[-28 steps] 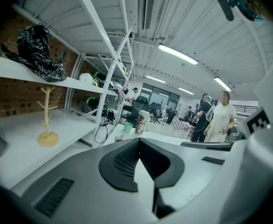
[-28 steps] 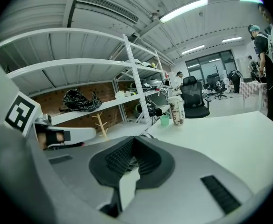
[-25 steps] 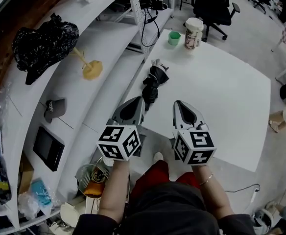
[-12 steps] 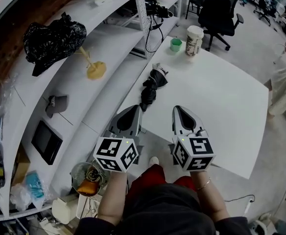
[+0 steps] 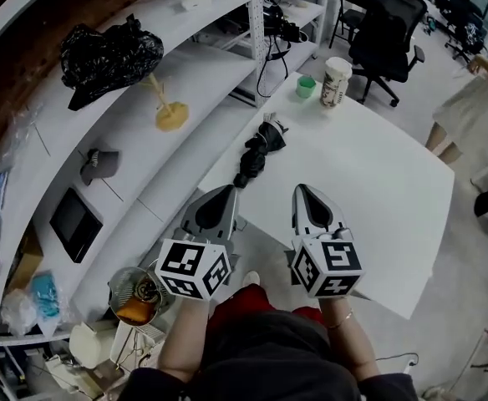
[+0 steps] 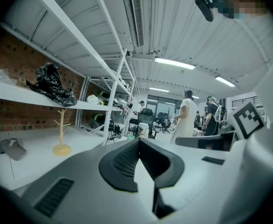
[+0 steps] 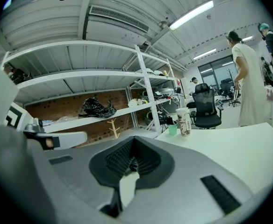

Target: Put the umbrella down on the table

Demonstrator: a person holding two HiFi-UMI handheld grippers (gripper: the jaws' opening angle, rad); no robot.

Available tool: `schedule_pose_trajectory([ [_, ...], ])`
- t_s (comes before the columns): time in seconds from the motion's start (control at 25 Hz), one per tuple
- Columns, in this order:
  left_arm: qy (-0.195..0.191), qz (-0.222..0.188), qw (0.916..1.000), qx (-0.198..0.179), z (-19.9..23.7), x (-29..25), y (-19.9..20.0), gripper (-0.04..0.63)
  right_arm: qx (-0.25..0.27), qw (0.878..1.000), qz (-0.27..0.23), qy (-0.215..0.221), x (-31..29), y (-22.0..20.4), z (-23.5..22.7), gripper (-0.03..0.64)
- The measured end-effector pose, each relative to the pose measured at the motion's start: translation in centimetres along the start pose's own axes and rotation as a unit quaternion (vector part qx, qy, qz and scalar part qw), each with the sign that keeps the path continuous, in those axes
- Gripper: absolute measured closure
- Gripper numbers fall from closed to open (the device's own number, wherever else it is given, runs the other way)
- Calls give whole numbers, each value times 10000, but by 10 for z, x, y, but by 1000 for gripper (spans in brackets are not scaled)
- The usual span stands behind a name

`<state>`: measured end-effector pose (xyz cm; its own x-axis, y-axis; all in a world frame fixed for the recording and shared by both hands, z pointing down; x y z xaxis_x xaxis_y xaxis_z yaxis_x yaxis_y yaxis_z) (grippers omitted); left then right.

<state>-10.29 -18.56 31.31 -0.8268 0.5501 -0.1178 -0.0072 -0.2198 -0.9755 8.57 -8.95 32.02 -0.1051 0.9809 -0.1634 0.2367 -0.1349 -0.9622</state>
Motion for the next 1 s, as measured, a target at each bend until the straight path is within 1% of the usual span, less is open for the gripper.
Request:
schedule_pose_trajectory([
  [0.2, 79, -33, 9999, -57, -13, 9, 0, 581, 73, 9998, -22, 176, 9, 2, 0, 598],
  [0.52, 189, -110, 9998, -9, -29, 17, -3, 581, 217, 9990, -19, 402, 21, 1, 0, 598],
  [1.0, 411, -125, 9991, 20, -50, 33, -9, 581, 190, 9981, -147, 562, 45, -2, -7, 598],
])
Point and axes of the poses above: the fingertips, and each gripper's own axes: x backward along the fingers, z to its left, y out of its top, the point moved 10 cm from there along x, backward along the fingers, and after that the axes turned 3 degrees about -z, right-handed, at the moved point
